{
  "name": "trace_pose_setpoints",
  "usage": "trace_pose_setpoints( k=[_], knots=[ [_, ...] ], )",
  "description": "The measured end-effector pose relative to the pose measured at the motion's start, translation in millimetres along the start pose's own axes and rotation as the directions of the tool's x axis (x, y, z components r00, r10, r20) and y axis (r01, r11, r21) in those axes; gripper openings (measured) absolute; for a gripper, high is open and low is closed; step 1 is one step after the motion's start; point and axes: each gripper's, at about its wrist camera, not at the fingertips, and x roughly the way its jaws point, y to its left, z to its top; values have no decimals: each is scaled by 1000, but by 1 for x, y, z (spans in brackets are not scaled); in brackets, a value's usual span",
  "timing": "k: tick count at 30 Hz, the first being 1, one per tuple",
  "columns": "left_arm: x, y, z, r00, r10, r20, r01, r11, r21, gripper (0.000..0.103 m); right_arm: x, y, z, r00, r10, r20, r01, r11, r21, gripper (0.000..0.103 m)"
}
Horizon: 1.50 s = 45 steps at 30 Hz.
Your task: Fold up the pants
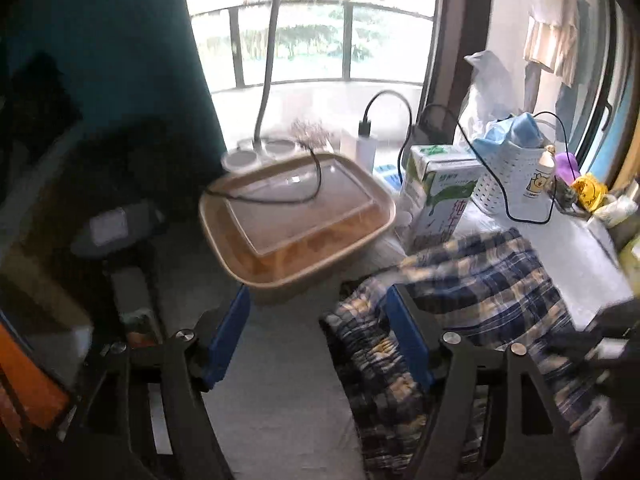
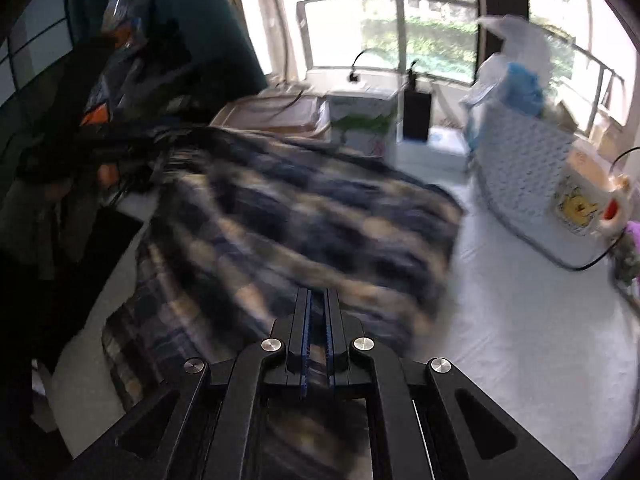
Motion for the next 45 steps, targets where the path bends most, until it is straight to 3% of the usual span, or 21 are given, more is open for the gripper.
trace_pose_setpoints(
  k=[3,5,7,12,15,17,21,24,31,35,38,41,45],
  knots=[
    [-4,14,-5,998,-68,-12,67,992,-104,71,31,-8,-17,993,-1,-114,6,999,40,5],
    [-13,15,-10,1000,-22,4,22,993,-120,71,27,-14,-22,995,28,-99,-18,995,97,5],
    [-27,10,-18,999,-34,26,37,992,-119,71,13,-11,-26,996,-5,-93,13,996,85,9],
    [-63,-35,-48,990,-130,51,132,990,-43,71,-22,-5,-52,997,-44,-59,50,995,89,9],
    [-77,-72,-67,973,-228,40,228,974,20,71,-34,-2,-52,997,-81,11,80,994,70,9],
    [-71,-99,-74,966,-258,20,255,963,87,71,-35,-2,-52,997,-68,41,64,995,79,9],
    [-36,-124,-91,980,-178,-84,189,971,144,71,-5,9,-67,997,-70,-45,73,995,67,9],
    [-23,-114,-103,981,-138,-138,154,982,113,71,-9,16,-80,996,-87,-22,88,995,36,9],
    [-37,-100,-135,978,-135,-157,153,982,112,71,-29,20,-108,995,-98,-6,99,994,41,9],
    [-49,-95,-143,980,-151,-132,168,978,127,71,-36,23,-117,995,-101,0,101,994,35,9],
    [-60,-91,-132,982,-153,-112,168,974,149,71,-44,19,-124,996,-85,-6,85,996,40,9],
    [-78,-85,-113,993,-116,-35,120,980,160,71,-60,15,-122,995,-95,2,95,995,24,9],
    [-90,-60,-83,987,-147,64,141,986,84,71,-87,0,-104,989,-123,86,122,992,10,10]
  ],
)
